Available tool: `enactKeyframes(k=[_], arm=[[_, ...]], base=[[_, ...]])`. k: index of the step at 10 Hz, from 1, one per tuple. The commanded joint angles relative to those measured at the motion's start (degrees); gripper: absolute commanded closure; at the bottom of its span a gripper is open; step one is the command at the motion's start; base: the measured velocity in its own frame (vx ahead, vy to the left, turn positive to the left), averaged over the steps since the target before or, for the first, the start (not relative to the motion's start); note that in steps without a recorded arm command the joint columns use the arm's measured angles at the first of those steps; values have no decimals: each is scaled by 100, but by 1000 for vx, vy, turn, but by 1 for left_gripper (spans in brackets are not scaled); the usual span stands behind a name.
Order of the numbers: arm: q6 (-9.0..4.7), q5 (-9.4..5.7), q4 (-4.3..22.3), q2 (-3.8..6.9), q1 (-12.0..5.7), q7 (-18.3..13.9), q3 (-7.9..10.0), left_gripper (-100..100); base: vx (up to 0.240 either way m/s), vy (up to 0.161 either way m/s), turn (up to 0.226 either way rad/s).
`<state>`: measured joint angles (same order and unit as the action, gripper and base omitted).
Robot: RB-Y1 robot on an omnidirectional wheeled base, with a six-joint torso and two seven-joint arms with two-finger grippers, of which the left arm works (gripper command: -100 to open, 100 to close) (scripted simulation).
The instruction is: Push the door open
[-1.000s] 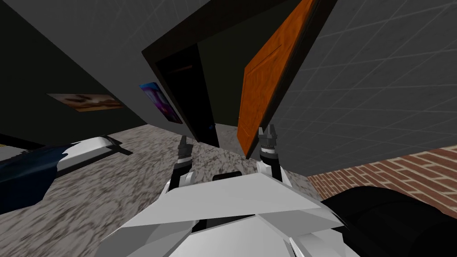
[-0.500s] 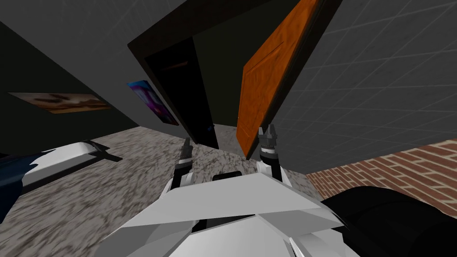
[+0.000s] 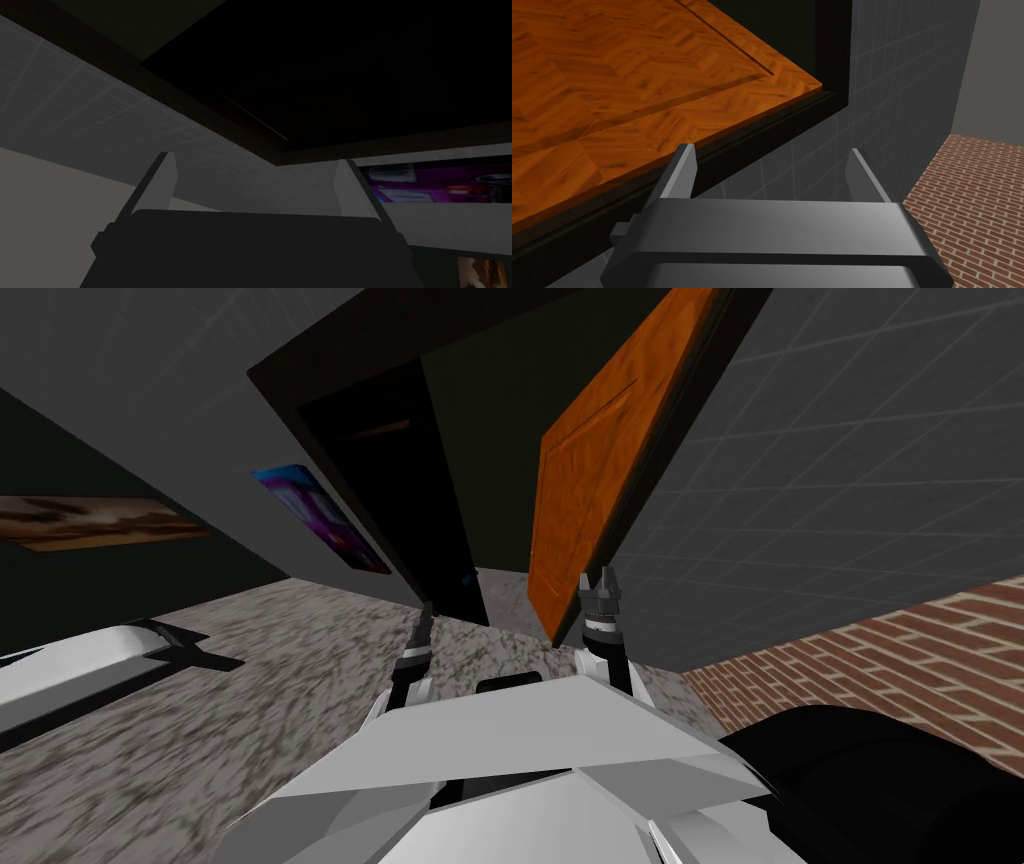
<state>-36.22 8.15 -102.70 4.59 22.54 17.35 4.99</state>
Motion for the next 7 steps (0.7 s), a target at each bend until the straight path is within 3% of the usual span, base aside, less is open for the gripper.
enactKeyframes(k=[1,6,7], arm=[[-71,137,227,12,-64,229,75,-100],[-318,554,946,41,-223,888,315,-100],[-318,554,946,41,-223,888,315,-100]], base=[[94,67,-90],[89,69,-102],[44,55,-29]])
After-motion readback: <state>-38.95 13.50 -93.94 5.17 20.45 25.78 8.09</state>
